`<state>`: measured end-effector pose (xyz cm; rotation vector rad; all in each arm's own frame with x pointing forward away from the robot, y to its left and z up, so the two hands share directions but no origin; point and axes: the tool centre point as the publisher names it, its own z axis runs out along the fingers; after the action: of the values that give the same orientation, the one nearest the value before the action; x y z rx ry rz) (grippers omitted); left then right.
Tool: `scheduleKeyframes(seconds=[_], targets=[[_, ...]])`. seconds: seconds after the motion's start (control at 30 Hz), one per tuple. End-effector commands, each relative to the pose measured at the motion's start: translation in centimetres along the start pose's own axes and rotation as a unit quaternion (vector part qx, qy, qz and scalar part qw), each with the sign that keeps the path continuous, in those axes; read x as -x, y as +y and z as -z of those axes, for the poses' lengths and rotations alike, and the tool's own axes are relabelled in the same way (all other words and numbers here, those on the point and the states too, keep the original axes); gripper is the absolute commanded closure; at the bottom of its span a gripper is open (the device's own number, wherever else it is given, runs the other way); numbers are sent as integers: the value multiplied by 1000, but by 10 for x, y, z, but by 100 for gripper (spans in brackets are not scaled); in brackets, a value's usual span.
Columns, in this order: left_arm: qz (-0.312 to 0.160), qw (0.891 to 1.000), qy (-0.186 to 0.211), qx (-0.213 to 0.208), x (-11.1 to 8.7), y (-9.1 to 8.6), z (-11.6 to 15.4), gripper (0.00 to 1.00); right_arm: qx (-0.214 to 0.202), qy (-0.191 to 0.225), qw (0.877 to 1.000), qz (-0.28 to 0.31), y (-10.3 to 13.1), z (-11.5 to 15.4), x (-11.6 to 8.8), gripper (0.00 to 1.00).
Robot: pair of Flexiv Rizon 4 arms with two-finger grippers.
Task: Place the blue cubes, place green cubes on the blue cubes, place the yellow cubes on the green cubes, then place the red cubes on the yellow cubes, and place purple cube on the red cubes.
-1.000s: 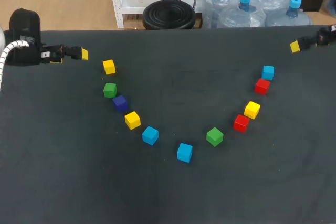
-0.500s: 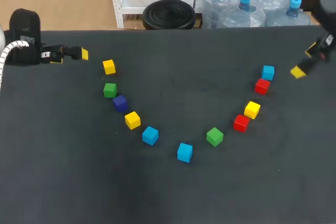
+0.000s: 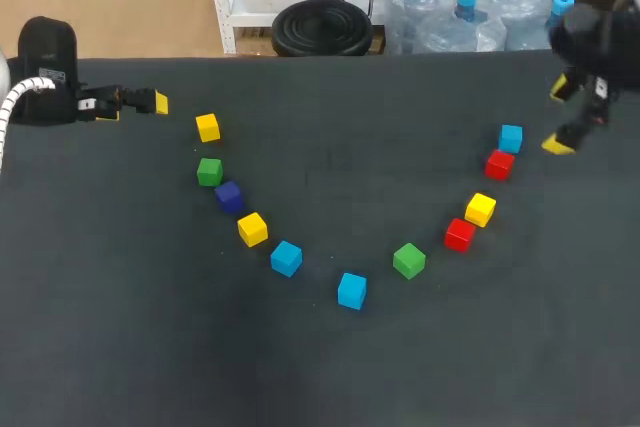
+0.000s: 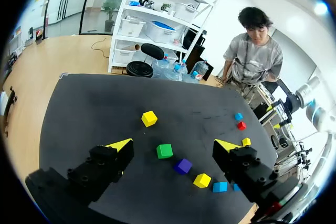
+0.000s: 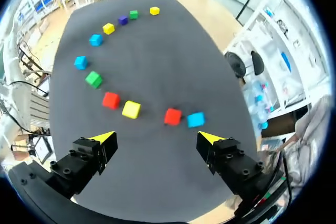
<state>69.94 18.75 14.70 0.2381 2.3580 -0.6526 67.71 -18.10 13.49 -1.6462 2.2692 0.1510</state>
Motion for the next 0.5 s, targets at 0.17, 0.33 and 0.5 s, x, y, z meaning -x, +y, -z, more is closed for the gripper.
scheduleKeyframes(seconds=[0.17,0.33,0.5], targets=[[1,1000,3,4,1,-2,0,0,25,40,998,43,-51,-46,35,0],[1,1000,3,4,1,-2,0,0,54,58,995,60,-66,-65,44,0],[1,1000,3,4,1,-2,0,0,74,80,994,32,-94,-87,36,0]])
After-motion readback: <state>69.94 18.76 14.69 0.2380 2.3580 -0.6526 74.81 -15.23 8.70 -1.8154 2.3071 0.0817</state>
